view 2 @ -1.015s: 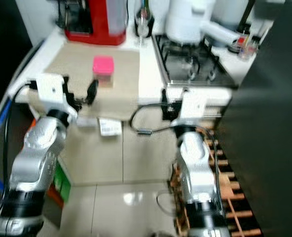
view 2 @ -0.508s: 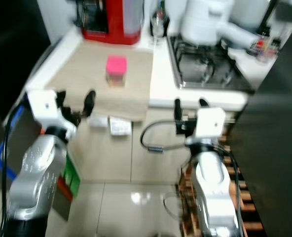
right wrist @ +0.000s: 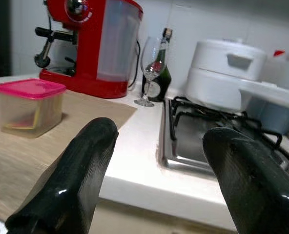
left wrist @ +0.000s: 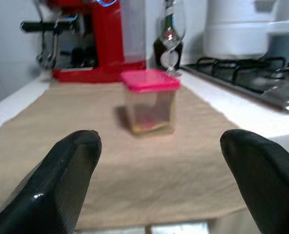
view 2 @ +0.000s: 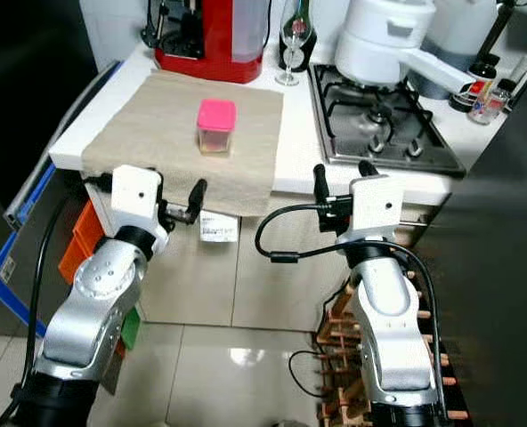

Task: Restocking fridge

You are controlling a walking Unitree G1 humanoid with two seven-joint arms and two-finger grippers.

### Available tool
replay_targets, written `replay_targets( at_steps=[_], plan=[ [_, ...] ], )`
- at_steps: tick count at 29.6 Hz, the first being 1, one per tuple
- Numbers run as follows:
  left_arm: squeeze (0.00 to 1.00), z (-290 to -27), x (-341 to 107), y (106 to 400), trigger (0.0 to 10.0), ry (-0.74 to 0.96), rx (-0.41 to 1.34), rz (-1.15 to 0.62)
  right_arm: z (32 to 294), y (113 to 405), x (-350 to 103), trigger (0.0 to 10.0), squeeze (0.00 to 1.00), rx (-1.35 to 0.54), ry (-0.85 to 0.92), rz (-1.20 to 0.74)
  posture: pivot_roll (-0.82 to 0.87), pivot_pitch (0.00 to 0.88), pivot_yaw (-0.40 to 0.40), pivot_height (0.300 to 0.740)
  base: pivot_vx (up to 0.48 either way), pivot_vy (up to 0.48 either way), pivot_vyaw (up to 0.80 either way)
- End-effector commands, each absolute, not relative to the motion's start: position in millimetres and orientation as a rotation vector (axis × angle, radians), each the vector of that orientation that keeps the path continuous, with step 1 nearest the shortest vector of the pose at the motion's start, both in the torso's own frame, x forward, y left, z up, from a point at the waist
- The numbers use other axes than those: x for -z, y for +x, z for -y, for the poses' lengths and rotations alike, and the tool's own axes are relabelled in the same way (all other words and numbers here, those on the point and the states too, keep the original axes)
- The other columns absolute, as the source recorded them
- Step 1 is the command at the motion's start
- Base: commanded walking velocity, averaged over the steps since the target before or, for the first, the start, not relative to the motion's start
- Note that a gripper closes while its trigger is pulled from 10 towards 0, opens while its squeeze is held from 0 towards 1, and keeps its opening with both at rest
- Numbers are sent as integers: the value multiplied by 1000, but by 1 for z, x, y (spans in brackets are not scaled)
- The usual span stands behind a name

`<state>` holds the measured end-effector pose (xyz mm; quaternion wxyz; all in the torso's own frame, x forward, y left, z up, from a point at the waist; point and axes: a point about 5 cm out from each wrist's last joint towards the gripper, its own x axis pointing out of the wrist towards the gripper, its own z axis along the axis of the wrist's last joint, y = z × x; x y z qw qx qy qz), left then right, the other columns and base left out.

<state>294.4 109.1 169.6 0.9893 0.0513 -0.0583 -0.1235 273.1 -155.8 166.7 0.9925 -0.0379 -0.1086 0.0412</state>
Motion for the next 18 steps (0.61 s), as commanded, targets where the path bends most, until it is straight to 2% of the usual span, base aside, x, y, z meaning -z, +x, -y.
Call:
replay_targets(
  at_steps=[1, 7, 18],
  plan=[
    [0, -104, -182, 298, 10000, 99, 262, 163, 157, 275, -170, 10000, 0, -60, -67, 229, -83, 0, -45, 740, 472, 0, 0],
    [0, -111, -201, 306, 10000, 65, 218, 229, 155, 277, -169, 10000, 0, -40, -49, 229, -82, 0, -26, 740, 479, 0, 0],
    [0, -111, -208, 307, 10000, 21, 199, 259, 154, 278, -169, 10000, 0, -38, -47, 235, -85, 0, -22, 740, 480, 0, 0]
  ],
)
